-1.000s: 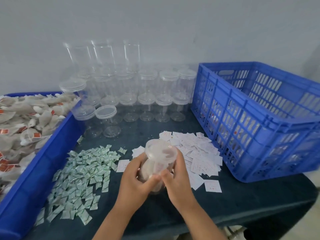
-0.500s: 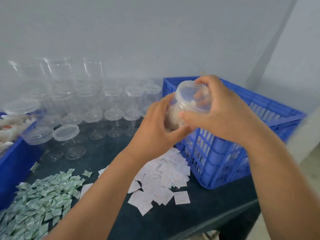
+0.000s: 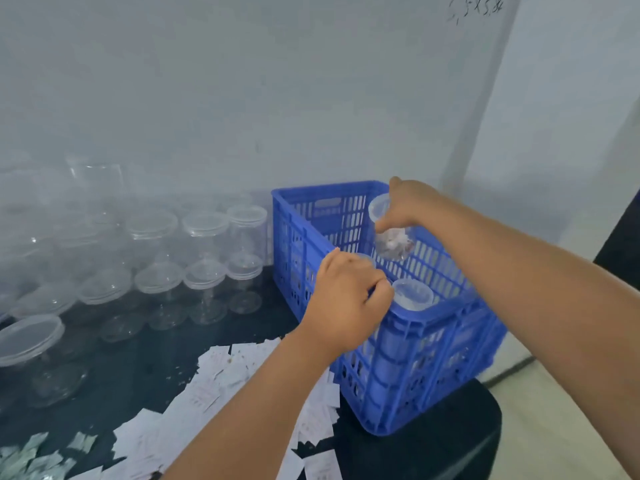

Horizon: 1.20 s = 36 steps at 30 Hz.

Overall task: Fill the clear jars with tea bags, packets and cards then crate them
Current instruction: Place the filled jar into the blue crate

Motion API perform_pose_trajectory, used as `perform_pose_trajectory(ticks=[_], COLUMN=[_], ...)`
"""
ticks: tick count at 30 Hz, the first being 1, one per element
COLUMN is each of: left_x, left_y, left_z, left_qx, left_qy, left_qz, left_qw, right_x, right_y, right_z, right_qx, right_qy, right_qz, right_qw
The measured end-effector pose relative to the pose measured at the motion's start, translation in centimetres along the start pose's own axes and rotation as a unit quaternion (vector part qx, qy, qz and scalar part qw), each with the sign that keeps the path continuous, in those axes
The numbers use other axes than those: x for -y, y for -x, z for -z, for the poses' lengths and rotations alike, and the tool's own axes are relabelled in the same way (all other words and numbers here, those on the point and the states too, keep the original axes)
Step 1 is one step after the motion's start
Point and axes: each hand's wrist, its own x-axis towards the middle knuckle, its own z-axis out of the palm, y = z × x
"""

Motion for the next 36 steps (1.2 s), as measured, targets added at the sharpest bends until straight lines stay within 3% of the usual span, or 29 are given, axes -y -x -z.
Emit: perform_pose_trajectory(ticks=[5, 10, 15, 19, 21, 24, 27, 30, 32, 34, 36], left_x=[0.3, -0.1, 0.2, 0.3, 0.1, 0.1, 0.0, -0.2, -0.6, -1.4, -2.4], left_y=[0.1, 0.3, 0.4, 0.6, 0.6, 0.7, 0.8, 0.3, -0.2, 0.1, 1.9], left_z=[-0.8, -1.0, -1.5, -1.8, -1.8, -1.4, -1.2, -0.7, 0.1, 1.3, 2.8], left_qx=[-0.017, -0.033, -0.04, -0.04, -0.036, -0.023, 0.005, 0.036, 0.066, 0.061, 0.002], left_qy=[0.019, 0.04, 0.046, 0.065, 0.071, 0.07, 0.07, 0.034, 0.017, 0.025, 0.006], left_qz=[0.019, 0.034, 0.032, 0.043, 0.054, 0.06, 0.073, 0.083, 0.083, 0.087, 0.1], left_qw=[0.999, 0.998, 0.998, 0.996, 0.995, 0.995, 0.995, 0.995, 0.994, 0.994, 0.995], right_x=[-0.2, -0.5, -2.2, -2.1, -1.4, 0.5, 2.5, 4.5, 6.0, 7.9, 9.7], right_y=[-3.3, -4.2, -4.6, -5.0, -4.8, -3.4, -1.2, 2.6, 6.6, 11.4, 16.3], right_z=[-4.6, -7.4, -10.8, -10.6, -9.5, -5.8, -0.9, 3.3, 4.9, 5.2, 4.1], right_qx=[0.091, 0.274, 0.375, 0.388, 0.362, 0.264, 0.159, 0.02, -0.084, -0.15, -0.192], right_qy=[0.118, 0.197, 0.076, -0.021, 0.019, 0.177, 0.176, 0.108, 0.001, -0.122, -0.21], right_qz=[-0.032, -0.027, -0.092, -0.111, -0.093, 0.019, 0.115, 0.18, 0.219, 0.25, 0.3], right_qw=[0.988, 0.941, 0.919, 0.915, 0.927, 0.948, 0.965, 0.977, 0.972, 0.949, 0.91])
